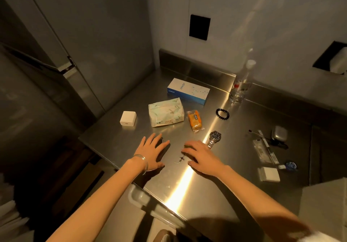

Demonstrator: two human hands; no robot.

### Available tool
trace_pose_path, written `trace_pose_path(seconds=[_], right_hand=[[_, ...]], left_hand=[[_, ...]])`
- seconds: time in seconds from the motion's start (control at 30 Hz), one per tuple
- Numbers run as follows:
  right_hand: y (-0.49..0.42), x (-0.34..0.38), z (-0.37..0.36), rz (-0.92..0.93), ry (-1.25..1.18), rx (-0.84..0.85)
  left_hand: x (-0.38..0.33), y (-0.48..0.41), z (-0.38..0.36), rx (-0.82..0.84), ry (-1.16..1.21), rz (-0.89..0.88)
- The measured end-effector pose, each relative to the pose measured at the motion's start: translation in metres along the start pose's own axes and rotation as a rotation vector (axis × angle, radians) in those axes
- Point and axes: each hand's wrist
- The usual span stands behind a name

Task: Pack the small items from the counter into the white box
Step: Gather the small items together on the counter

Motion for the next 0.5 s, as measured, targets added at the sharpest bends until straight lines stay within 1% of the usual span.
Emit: trace_pose_path(seconds=[0.07, 0.13, 0.2, 0.27, 0.33, 0.4, 0.5], right_hand=[[0.001, 0.003, -0.008, 0.128, 0.053, 0.05], [0.0, -0.002, -0.017, 0.158, 0.122, 0.021], [-0.003, -0.011, -0.021, 0.037, 0.16, -0.035], [-0.005, -0.017, -0.019, -0.127, 0.151, -0.091], [-0.007, -0.02, -0.013, -0.248, 0.133, -0.128], [-0.007, -0.02, -0.006, -0.32, 0.087, -0.177], [0.001, -0.019, 0.002, -0.442, 0.049, -0.284]], left_hand=[[0.011, 0.007, -0.005, 0.0, -0.022, -0.043], [0.023, 0.01, -0.009, 0.004, -0.035, -0.076], [0.034, 0.008, -0.012, 0.012, -0.027, -0.109], [0.039, 0.003, -0.015, 0.025, -0.02, -0.162], [0.04, -0.003, -0.019, 0.014, 0.02, -0.211], [0.036, -0.011, -0.022, -0.029, 0.091, -0.264], [0.027, -0.028, -0.03, -0.11, 0.162, -0.399]])
Point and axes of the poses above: each hand's wrist, its own y-axis away from the middle knuckle, its own z-axis out of the back of the hand, x = y × z, and after that the axes turned 15 degrees about -x, right-handed
